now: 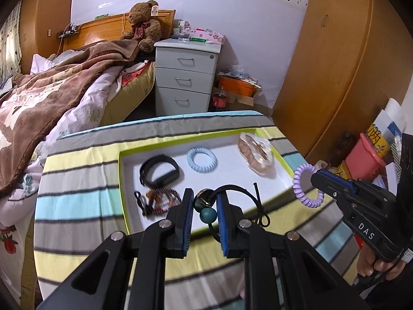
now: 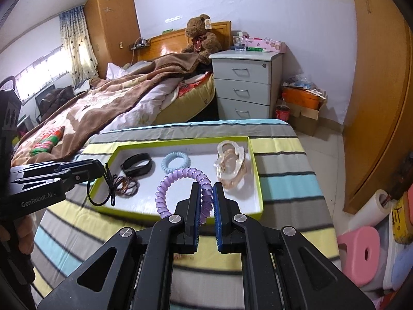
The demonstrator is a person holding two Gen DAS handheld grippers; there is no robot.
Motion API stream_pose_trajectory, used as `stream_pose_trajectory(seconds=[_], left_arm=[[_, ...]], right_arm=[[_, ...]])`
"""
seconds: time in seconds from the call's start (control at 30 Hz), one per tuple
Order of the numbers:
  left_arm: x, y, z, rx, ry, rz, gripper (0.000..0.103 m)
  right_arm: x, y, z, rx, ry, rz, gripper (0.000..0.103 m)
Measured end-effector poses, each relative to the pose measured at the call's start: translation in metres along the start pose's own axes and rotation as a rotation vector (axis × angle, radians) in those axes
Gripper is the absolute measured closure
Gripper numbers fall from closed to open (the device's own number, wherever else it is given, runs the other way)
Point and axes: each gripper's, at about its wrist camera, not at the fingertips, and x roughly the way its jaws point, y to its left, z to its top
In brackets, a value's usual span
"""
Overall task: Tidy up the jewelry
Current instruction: 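Carry the black hair tie with the left gripper over the tray while the right gripper carries the purple coil, then lower and open the left gripper in the tray while the right gripper releases the purple coil there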
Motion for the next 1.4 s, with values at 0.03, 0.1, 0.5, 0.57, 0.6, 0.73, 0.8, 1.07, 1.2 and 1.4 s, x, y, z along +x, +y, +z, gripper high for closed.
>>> stream_pose_trajectory(seconds=[0.03,0.1,0.5,0.57,0.6,0.73,0.8,1.07,1.2,1.4], left_arm=[[0.004,0.001,0.003,0.002,0.004,0.006,0.084],[0.015,0.004,0.010,0.001,0.019,0.009,0.084],[0.079,0.018,0.022,-0.008,0.112,0.035,0.084],[0.089,0.020,0.021,-0.015,0.131,0.040,0.084],[0.093,0.020,0.020,-0.014,0.138,0.040,0.084],[0.105,0.024,0.018,-0.022,0.161,0.043,0.084],[0.106,0.022,0.018,-0.019,0.162,0.043,0.084],[0.119,0.015,0.017,-0.015,0.189,0.037,0.084],[0.123,0.011,0.015,-0.001,0.201,0.040,0.084],[0.124,0.011,0.018,-0.004,0.200,0.043,0.084]], right_arm=[[0.004,0.000,0.003,0.002,0.005,-0.001,0.093],[0.017,0.000,0.006,0.000,0.016,-0.006,0.093],[0.070,-0.002,0.005,-0.012,0.108,-0.016,0.094],[0.075,-0.002,0.004,-0.017,0.118,-0.015,0.094],[0.078,-0.002,0.003,-0.019,0.125,-0.015,0.094],[0.086,-0.002,0.001,-0.030,0.143,-0.017,0.094],[0.089,-0.003,-0.001,-0.036,0.153,-0.016,0.094],[0.097,-0.003,-0.005,-0.058,0.175,-0.039,0.093],[0.099,-0.004,-0.007,-0.058,0.183,-0.045,0.093],[0.101,-0.005,-0.008,-0.059,0.189,-0.052,0.093]])
